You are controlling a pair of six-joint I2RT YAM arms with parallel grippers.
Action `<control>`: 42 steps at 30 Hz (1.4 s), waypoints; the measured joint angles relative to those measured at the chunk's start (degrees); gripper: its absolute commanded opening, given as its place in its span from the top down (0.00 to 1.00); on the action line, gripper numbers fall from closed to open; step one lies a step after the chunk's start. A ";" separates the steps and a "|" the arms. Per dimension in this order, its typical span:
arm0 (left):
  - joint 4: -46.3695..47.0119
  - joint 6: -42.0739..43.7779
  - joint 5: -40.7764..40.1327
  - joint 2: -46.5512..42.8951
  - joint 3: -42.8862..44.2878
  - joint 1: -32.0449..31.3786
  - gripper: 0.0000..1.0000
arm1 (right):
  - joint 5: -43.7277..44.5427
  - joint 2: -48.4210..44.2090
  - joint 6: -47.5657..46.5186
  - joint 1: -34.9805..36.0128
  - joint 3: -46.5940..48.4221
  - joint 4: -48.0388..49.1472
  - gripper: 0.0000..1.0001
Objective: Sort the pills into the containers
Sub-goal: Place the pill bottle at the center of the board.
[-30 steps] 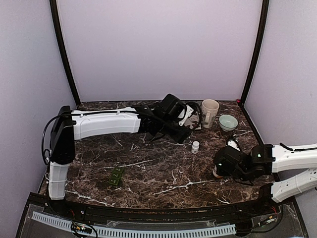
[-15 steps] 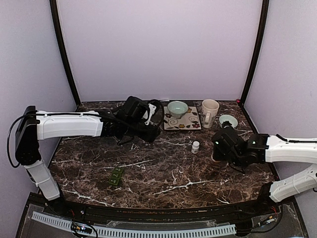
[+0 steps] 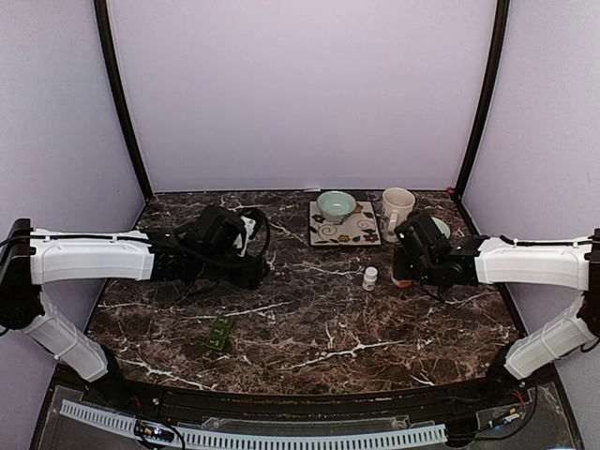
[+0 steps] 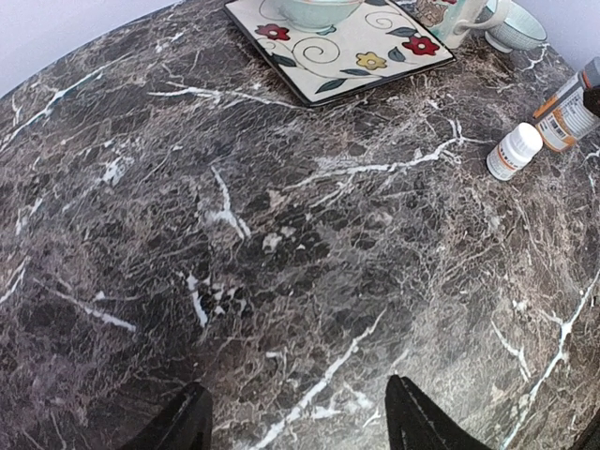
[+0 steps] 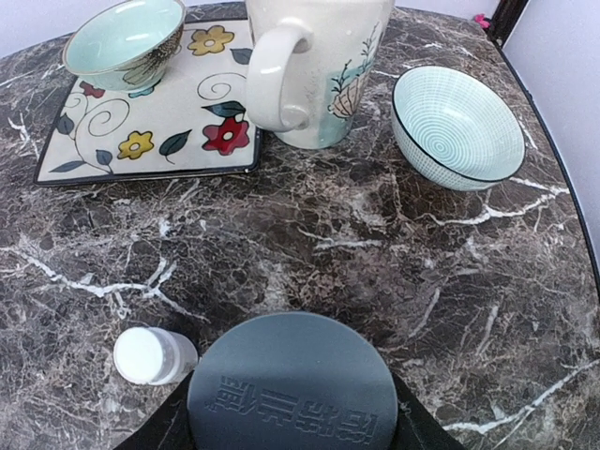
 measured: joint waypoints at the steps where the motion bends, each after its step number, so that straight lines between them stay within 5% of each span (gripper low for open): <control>1: -0.44 -0.63 -0.13 -1.25 -1.07 0.00 0.33 | -0.63 0.70 -0.52 -0.50 0.35 0.81 0.88; 12: -9.09 -8.74 -1.99 -13.38 -8.66 0.00 0.32 | -4.66 6.01 -2.91 -3.13 2.23 5.55 0.81; 26: -24.13 -18.43 -1.60 -17.81 -10.45 -0.76 0.27 | -7.34 7.98 -2.93 -4.00 2.16 8.74 0.32; 42: -31.19 -20.94 1.70 -11.72 -8.87 -7.30 0.25 | -6.64 3.26 -3.56 -3.98 1.64 10.19 0.26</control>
